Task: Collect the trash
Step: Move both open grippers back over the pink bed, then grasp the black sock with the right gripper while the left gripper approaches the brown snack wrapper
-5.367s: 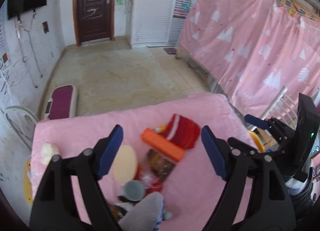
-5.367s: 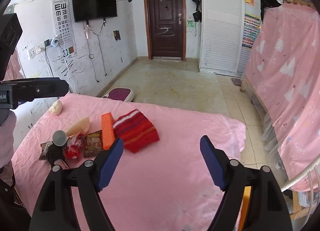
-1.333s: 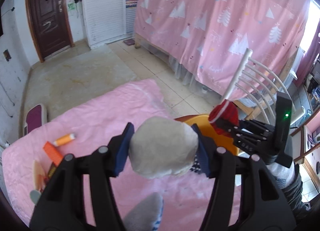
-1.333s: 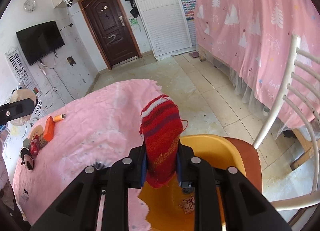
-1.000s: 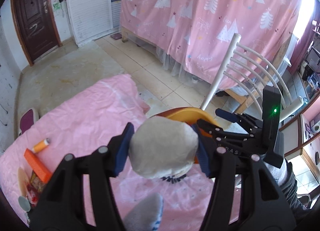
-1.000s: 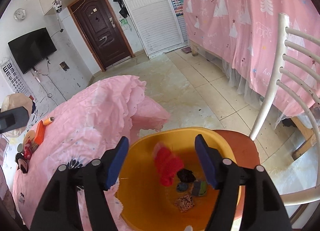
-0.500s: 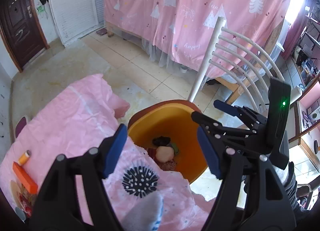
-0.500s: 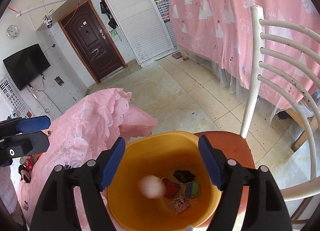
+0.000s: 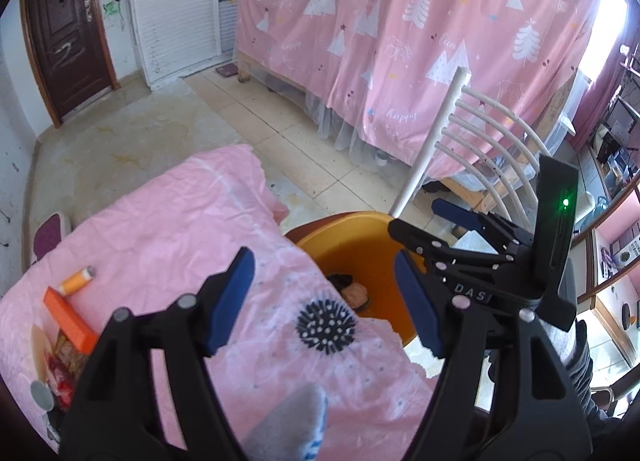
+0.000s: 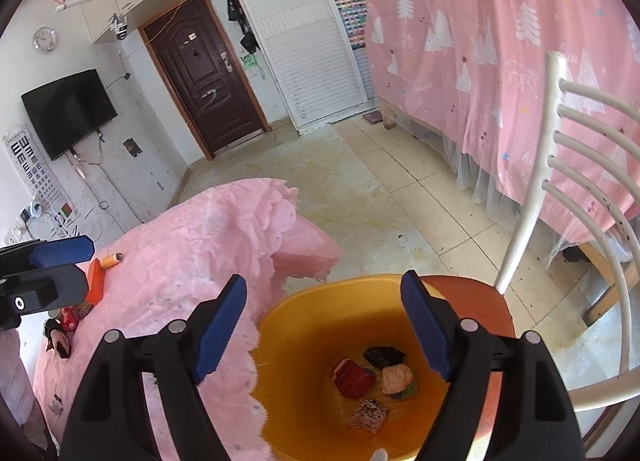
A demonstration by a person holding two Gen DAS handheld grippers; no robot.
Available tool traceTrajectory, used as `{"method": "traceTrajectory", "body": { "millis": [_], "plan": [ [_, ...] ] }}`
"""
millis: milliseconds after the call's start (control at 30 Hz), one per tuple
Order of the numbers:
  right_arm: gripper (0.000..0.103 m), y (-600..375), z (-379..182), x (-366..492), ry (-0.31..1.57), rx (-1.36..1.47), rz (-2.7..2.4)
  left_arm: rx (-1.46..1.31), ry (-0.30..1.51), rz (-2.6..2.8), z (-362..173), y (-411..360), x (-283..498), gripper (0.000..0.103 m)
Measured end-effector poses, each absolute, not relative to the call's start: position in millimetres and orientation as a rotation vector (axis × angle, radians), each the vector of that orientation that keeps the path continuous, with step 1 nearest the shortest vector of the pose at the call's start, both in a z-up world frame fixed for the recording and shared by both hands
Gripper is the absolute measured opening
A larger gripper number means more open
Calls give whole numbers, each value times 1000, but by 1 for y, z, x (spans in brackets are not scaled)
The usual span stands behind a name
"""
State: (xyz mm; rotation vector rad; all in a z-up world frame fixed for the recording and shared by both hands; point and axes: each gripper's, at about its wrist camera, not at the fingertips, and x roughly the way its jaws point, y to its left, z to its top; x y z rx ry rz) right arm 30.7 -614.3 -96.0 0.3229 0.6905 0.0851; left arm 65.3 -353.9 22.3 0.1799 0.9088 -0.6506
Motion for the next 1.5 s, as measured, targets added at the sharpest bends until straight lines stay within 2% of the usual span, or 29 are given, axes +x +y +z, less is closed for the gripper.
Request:
{"method": "traceTrajectory", "body": {
  "millis": [133,467,633,767,900,1500],
  "plan": [
    [71,-589,-88,38,693,288,120,144,885,-623,31,-328,61,73],
    [74,-520,-72,59,709,195,214,70,823,-525,43,-258,49,74],
    [76,-486,-69,68,722,159,258,44,791,-450,47,-220,41,85],
    [76,-459,-65,75,726,137,294,23,769,-403,51,-198,36,85],
    [77,-432,-59,79,724,99,335,3,752,-348,53,-170,29,91],
    [81,-337,-60,91,753,-7,487,-80,747,-157,39,-49,7,92]
  ]
}}
